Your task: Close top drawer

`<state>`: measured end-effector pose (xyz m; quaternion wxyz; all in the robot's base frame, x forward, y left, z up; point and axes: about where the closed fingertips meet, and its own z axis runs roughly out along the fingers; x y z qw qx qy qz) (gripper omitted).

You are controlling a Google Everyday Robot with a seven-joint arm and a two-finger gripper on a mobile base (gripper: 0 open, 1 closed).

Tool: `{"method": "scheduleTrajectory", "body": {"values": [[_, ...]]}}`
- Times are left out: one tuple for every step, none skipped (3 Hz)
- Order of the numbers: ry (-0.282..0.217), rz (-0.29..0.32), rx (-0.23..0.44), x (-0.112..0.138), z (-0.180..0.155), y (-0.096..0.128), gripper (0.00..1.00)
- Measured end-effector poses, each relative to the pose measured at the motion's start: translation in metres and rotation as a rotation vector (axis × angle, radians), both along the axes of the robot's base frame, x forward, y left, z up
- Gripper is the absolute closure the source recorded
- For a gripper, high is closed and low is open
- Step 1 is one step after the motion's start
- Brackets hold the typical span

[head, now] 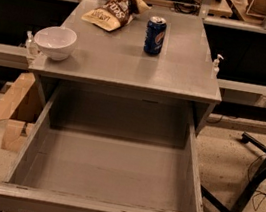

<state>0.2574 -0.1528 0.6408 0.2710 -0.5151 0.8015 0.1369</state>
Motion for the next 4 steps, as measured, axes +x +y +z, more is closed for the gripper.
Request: {"method": "scheduleTrajectory", "body": {"values": [[-0.082, 0.015, 0.028, 0.045, -0.023, 0.006, 1.00], [-0.098, 0.016, 0.028, 0.055, -0.026, 0.007, 1.00], [-0.125, 0.009, 0.020, 0.088, -0.030, 0.000, 1.00], [-0.125, 0.009, 0.020, 0.087, -0.030, 0.000, 1.00]]}}
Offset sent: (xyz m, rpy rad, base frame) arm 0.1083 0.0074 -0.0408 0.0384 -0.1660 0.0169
